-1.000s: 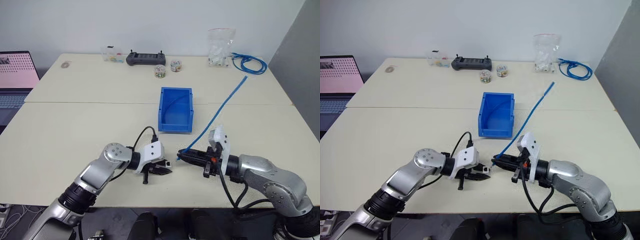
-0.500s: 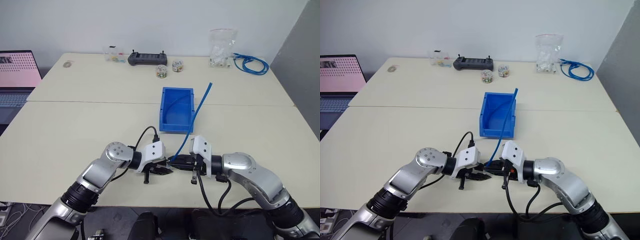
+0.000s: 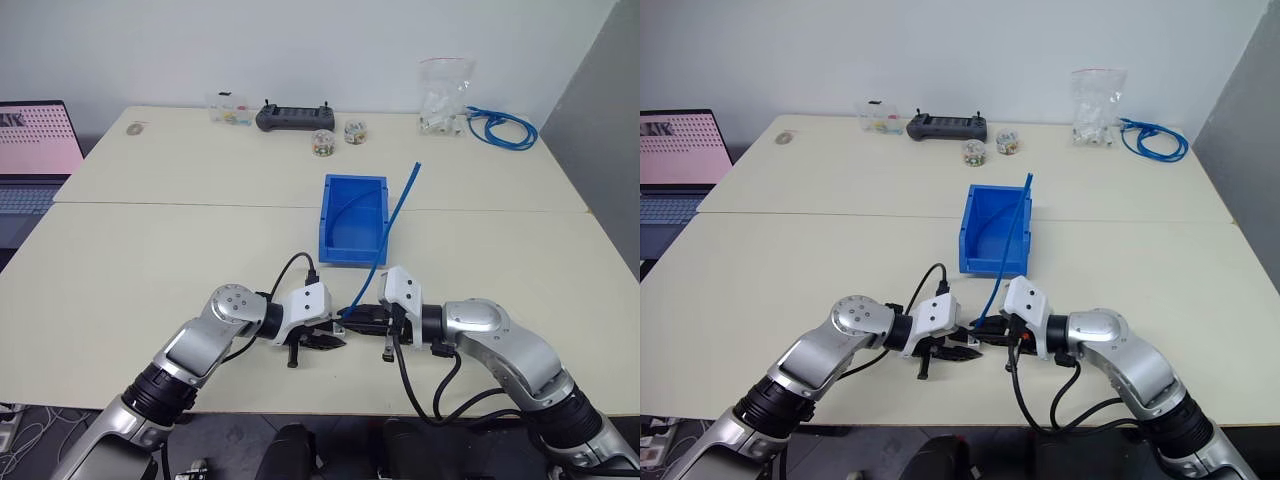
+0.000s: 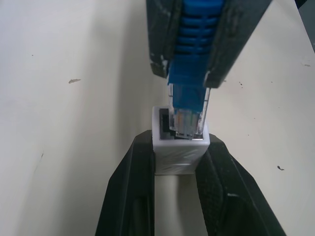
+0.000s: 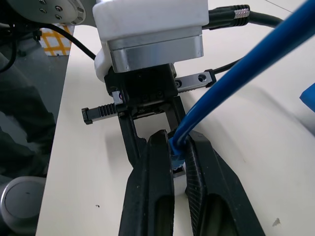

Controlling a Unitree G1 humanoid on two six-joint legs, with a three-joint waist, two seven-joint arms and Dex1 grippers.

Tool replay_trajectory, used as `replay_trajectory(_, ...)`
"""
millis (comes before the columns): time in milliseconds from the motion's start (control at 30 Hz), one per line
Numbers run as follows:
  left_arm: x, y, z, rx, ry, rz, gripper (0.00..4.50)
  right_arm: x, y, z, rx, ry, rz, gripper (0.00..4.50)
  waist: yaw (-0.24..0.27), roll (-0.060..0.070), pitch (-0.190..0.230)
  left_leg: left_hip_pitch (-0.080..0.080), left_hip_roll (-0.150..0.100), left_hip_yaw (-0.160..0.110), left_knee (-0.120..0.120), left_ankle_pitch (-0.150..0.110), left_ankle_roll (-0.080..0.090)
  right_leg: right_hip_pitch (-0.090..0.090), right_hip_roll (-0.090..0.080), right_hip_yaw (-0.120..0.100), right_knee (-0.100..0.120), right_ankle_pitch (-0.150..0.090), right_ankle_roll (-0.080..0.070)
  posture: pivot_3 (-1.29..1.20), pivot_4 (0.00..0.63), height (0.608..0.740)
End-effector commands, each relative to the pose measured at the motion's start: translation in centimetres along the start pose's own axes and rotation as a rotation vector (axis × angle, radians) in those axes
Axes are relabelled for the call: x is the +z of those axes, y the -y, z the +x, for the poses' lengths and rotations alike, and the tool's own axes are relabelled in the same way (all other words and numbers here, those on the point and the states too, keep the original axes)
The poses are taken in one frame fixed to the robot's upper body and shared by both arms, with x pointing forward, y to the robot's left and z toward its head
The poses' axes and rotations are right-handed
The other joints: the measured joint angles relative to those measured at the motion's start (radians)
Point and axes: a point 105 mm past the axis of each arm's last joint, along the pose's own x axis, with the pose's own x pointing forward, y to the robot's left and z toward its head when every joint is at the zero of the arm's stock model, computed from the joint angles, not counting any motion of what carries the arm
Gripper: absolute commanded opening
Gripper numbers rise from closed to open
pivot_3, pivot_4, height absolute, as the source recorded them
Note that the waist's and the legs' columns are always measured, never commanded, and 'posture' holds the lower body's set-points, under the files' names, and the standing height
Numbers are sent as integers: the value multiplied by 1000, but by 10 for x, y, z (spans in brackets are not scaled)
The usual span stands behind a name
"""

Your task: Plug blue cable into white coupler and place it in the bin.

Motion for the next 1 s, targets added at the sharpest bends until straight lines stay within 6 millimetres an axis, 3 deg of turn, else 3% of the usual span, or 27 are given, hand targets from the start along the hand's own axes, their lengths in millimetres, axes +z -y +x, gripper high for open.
replay_trajectory(33, -12, 8, 6, -37, -36, -24, 786, 2, 1, 0, 16, -11, -56, 60, 0, 0, 0, 0, 0, 0, 0, 0, 0, 0, 0, 0, 0, 0, 0, 0, 150, 740)
replay_trajectory(700, -13, 10, 9, -41, -35, -15, 786, -5, -10, 16, 214, -117, -205, 57, -1, 0, -1, 4, 0, -1, 0, 0, 0, 4, 0, 0, 1, 0, 0, 0, 150, 740)
replay_trajectory(1000, -12, 9, 10, -34, -31, -15, 786, -17, -18, 22, 289, -134, -88, 57, -1, 0, -3, 6, 0, 0, 0, 0, 0, 6, 0, 0, 1, 0, 0, 0, 150, 740)
